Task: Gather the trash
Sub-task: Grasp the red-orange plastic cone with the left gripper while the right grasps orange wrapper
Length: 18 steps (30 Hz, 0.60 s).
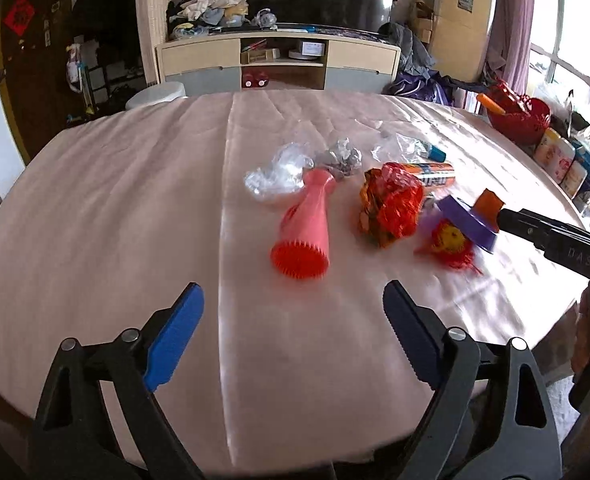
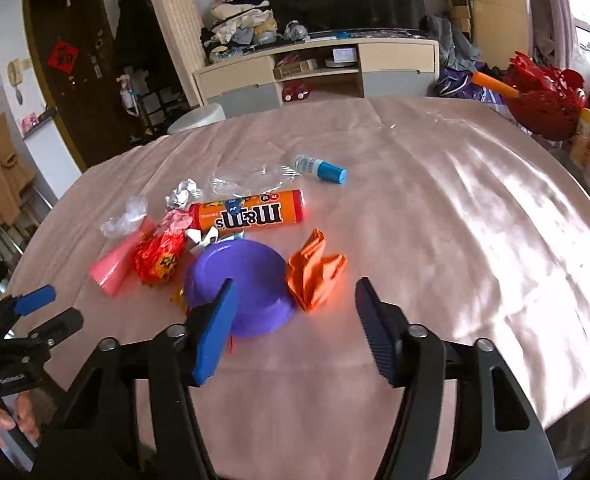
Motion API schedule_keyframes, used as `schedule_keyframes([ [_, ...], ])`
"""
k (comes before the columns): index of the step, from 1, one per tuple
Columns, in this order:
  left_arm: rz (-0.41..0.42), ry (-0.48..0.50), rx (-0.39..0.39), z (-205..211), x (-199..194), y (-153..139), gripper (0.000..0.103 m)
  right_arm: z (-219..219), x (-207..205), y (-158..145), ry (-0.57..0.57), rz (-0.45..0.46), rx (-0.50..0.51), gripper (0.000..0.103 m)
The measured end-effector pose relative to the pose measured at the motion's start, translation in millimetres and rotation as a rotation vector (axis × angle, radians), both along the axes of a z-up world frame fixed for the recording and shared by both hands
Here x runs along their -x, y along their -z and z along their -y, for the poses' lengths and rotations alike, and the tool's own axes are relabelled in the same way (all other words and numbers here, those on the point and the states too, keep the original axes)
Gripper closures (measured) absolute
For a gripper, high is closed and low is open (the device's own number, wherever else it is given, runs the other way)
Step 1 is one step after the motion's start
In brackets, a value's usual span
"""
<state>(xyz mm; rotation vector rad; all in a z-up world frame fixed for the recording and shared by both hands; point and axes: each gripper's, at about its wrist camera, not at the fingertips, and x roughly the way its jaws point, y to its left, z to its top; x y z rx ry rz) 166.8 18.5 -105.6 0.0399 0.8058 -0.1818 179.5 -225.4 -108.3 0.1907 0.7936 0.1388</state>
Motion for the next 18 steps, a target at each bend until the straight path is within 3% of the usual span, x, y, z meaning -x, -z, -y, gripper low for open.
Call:
schedule_keyframes([
  [3,-0.002,0.006,0.003,1.9,-13.0,4.2,0.023,0.9,-9.6,3.5,0.011,-0.007,0.003,0.066],
  [10,-0.018,0.045,0.010,11.2,-37.0,12.6,0.034,1.8,-17.1,10.6,0.026,-0.010,0.077,0.082],
  [13,-0.044,0.059,0.032,12.4,-44.8,17.6,0.051,2.9,-18.3,13.6,0.029,-0.020,0.080,0.085],
  [15,-0.058,0.061,0.037,12.0,-46.1,20.6,0.068,7.5,-16.9,13.0,0.028,-0.021,0.068,0.087],
  [18,-0.055,0.067,0.018,12.0,-39.5,19.4,0.068,12.8,-11.1,8.7,0.034,-0.011,0.068,0.090],
])
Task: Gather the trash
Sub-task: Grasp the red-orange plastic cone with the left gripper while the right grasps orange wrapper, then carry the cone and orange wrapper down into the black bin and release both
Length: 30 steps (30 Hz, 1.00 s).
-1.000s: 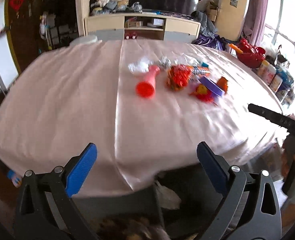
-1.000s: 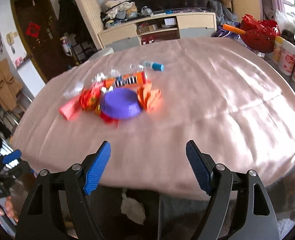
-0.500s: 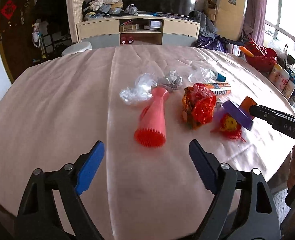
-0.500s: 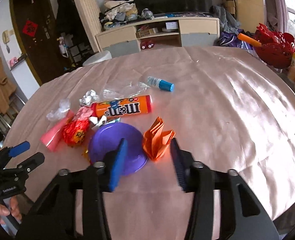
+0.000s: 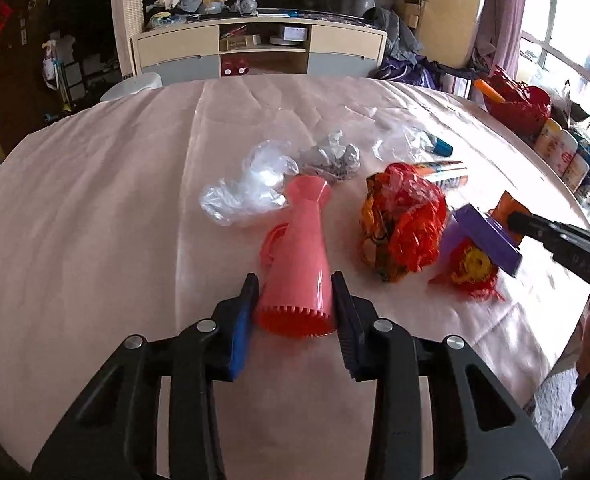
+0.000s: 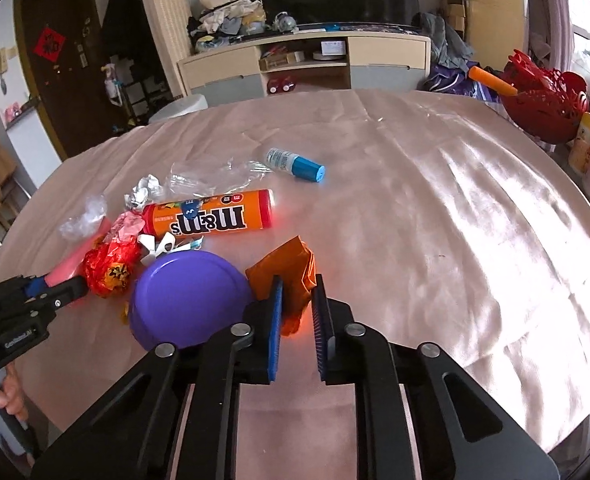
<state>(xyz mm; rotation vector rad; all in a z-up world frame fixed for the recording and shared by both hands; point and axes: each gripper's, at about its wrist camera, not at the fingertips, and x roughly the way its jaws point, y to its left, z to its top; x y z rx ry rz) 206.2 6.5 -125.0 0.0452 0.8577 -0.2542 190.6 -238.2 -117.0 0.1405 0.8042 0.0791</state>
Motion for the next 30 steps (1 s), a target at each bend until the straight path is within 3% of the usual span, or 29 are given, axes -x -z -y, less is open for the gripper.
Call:
schedule_keyframes([
  [6,0.044,-0.004,-0.044,-5.5,33.9,-17.1,0.069,7.9,32.0,-20.8,0.010,0.053,0.019,0.091],
  [17,0.099,0.023,0.028,-5.7,134.4,-61.3,0.069,-3.6,112.4,-47.9,-0.085,0.099,-0.008,0.091],
  [24,0.044,0.049,0.031,12.3,178.0,-48.8,0.069,-25.5,154.7,-27.3,-0.167,0.033,-0.038,0.091],
  [30,-0.052,0.067,0.056,25.8,196.8,-21.4,0.069,-30.4,164.5,5.6,-0.177,-0.067,-0.074,0.091],
])
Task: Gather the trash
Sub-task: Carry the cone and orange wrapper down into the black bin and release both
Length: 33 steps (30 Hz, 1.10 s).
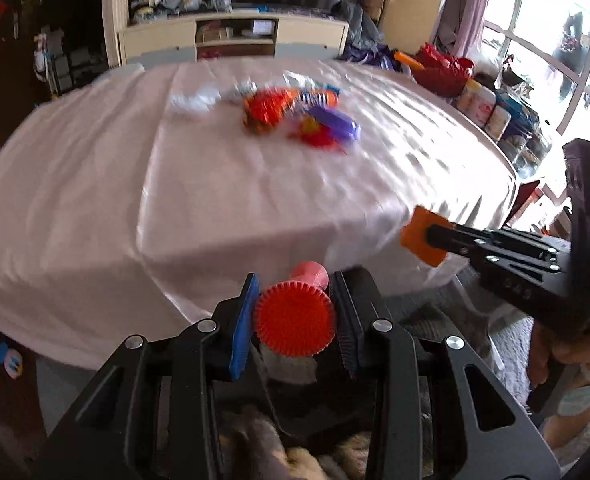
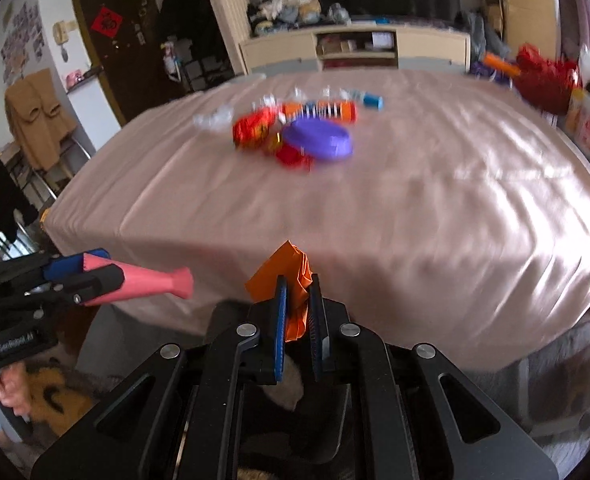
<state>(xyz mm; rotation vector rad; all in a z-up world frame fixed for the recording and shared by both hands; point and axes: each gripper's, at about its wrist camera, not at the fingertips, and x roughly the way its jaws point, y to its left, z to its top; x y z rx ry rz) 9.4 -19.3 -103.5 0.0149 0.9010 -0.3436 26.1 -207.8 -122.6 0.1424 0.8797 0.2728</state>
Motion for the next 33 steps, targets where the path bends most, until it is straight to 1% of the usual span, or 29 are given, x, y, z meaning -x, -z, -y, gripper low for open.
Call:
schedule_keyframes([
  [3,-0.034,-0.019,-0.006,4.3,0.2,10.6,0.069,-1.8,4.7,11.1,0.007,-0.026,0.011,0.091],
  [7,-0.094,-0.023,-0.034,10.5,-1.5,31.1,0.069,-5.7,5.7,21.6,0.001,-0.050,0.027,0.091],
  [9,-0.119,-0.026,-0.051,12.0,-3.2,39.3,0.069,-9.9,5.3,28.2,-0.012,-0.069,0.044,0.091],
  [12,-0.150,-0.018,-0.048,11.9,-5.7,45.3,0.069,-16.3,4.7,41.7,-0.026,-0.105,0.083,0.091],
  [16,-0.166,-0.029,-0.061,11.1,-9.5,51.1,0.069,-21.8,5.8,62.6,-0.041,-0.173,0.094,0.091],
  [18,-0.171,-0.022,-0.058,12.2,-10.4,52.0,0.069,-23.7,6.3,68.2,-0.046,-0.193,0.091,0.090],
  [19,-0.173,-0.019,-0.057,12.7,-10.5,52.6,0.068,-24.5,6.3,70.4,-0.049,-0.204,0.088,0.088],
  [23,-0.186,-0.008,-0.047,13.1,-10.9,54.0,0.068,-26.7,4.8,72.1,-0.050,-0.221,0.088,0.088],
  [24,-0.187,-0.008,-0.044,12.7,-10.9,54.0,0.066,-27.5,3.8,72.4,-0.047,-0.223,0.095,0.088],
  [26,-0.192,-0.012,-0.037,11.3,-11.4,54.5,0.063,-27.1,3.4,73.0,-0.043,-0.228,0.104,0.081],
  [28,-0.192,-0.017,-0.034,9.5,-11.6,53.9,0.059,-27.1,4.7,73.0,-0.042,-0.227,0.111,0.054],
  [30,-0.192,-0.023,-0.031,8.0,-12.1,53.6,0.055,-26.6,5.4,73.9,-0.044,-0.223,0.115,0.047],
  [31,-0.192,-0.027,-0.029,6.7,-11.9,53.4,0.053,-26.5,5.8,74.0,-0.043,-0.224,0.116,0.046],
  [32,-0.190,-0.031,-0.029,5.7,-12.0,53.0,0.049,-26.5,5.8,75.2,-0.043,-0.224,0.116,0.045],
  [33,-0.187,-0.036,-0.030,5.6,-12.3,52.5,0.042,-25.9,6.0,75.5,-0.044,-0.225,0.117,0.040],
])
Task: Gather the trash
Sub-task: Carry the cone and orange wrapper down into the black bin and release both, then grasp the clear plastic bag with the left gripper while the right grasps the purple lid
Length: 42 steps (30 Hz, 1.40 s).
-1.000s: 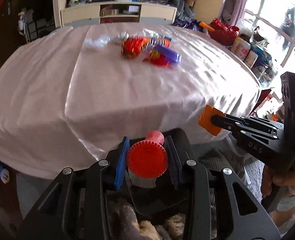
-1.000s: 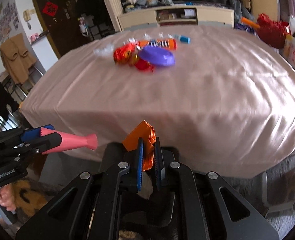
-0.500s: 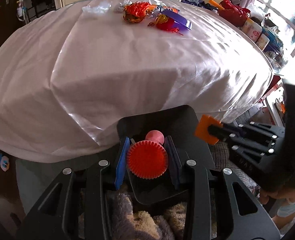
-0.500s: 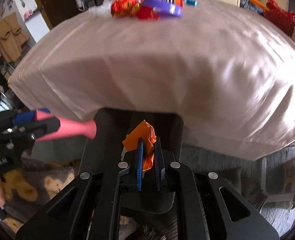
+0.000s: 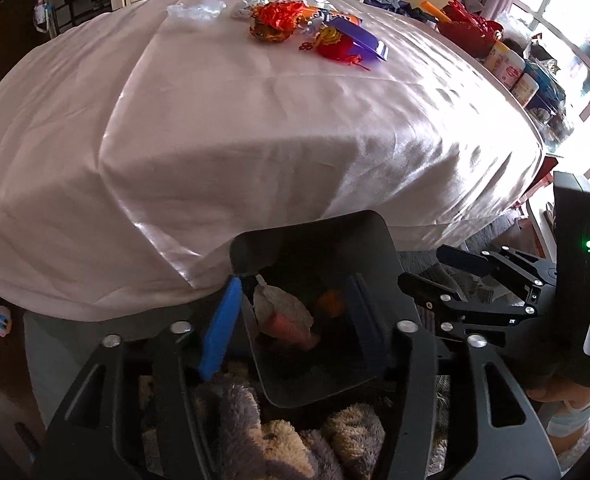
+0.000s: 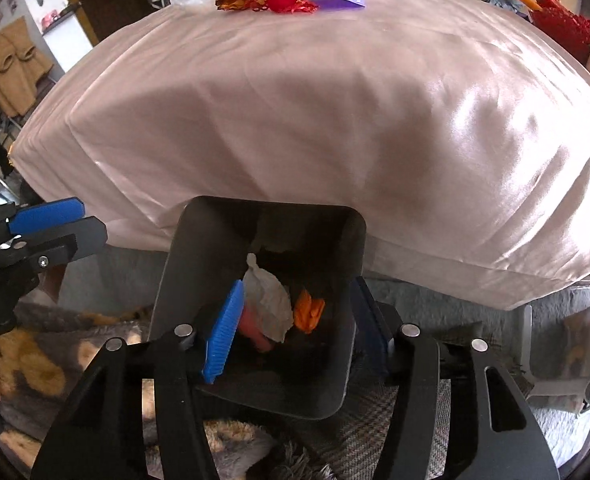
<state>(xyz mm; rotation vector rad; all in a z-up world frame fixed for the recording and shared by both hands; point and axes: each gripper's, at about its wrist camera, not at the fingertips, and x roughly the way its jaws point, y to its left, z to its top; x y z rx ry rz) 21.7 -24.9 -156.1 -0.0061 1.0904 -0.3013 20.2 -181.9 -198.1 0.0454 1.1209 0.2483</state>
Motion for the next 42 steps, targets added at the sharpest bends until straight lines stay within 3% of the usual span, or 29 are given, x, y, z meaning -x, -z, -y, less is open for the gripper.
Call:
schedule_keyframes([
  [6,0.046,-0.025,0.000,-4.5,1.5,-9.5,0.008,4.5,-2.4,-7.0,0.007,0.026,0.007,0.009],
  [16,0.099,-0.065,0.029,-28.0,-6.3,-35.7,0.008,39.1,-20.3,-60.3,0.101,0.178,-0.010,0.006],
  [24,0.242,-0.099,-0.093,-44.6,-41.8,-68.8,0.008,49.3,-60.6,-89.1,0.128,0.248,-0.040,0.006],
  [29,0.280,-0.123,-0.110,-56.2,-70.9,-79.9,0.008,45.8,-94.5,-92.0,0.129,0.237,-0.113,0.006],
  [42,0.290,-0.121,-0.090,-66.9,-151.5,-78.0,0.009,13.3,-153.8,-81.5,0.084,0.224,-0.122,0.007],
])
